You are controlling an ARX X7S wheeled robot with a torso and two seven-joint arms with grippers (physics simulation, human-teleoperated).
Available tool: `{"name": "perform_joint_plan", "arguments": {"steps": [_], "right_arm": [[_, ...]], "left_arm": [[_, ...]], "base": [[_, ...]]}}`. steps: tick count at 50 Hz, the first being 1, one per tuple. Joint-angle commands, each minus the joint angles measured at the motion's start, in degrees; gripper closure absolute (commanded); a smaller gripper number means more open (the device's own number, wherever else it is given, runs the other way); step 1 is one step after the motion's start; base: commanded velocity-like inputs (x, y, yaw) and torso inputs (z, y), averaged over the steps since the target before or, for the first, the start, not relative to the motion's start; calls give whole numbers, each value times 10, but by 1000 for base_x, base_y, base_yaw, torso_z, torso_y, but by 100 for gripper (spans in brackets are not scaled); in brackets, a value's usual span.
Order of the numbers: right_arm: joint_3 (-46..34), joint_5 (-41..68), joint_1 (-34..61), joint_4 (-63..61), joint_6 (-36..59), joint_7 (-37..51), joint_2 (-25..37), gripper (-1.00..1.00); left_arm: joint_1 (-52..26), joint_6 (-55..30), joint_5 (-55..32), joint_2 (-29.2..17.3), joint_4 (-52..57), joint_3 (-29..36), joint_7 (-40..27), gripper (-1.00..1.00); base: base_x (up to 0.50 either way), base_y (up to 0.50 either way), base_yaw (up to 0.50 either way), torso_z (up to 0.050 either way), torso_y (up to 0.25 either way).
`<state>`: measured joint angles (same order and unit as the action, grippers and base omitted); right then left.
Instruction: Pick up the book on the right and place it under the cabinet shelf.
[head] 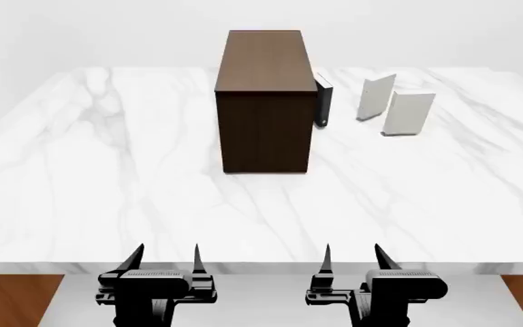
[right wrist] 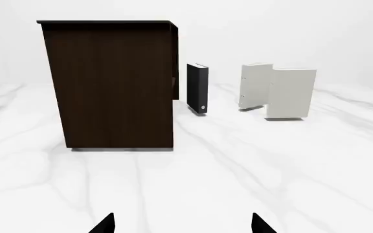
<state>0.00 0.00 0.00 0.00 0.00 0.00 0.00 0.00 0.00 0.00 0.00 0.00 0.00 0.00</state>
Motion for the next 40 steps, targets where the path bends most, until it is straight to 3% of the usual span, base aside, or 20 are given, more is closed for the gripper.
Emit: {"name": "perform_joint_plan", "arguments": {"steps": [1, 7, 14, 22, 40], "right_arm": [[-12, 8, 1, -19, 16, 11, 10, -100], [-14, 25, 25, -157, 133, 21, 29, -100], [-18, 35, 74, -277, 251, 22, 52, -100], [0, 62, 158, -347, 366, 17, 75, -100], [17, 93, 322, -389, 509, 19, 103, -100]], "left_arm": [[-1, -13, -8, -10, 15, 10, -10, -100], [-20, -141, -31, -25, 178, 15, -20, -100], [-80, -273, -58, -38, 283, 9, -36, -100], [-162, -383, -78, -54, 349, 7, -45, -100], [-337, -552, -126, -66, 403, 0, -54, -100]], "base": [[0, 0, 0, 0, 0], [0, 0, 0, 0, 0], [0, 0, 0, 0, 0], [0, 0, 0, 0, 0], [0, 0, 0, 0, 0]]}}
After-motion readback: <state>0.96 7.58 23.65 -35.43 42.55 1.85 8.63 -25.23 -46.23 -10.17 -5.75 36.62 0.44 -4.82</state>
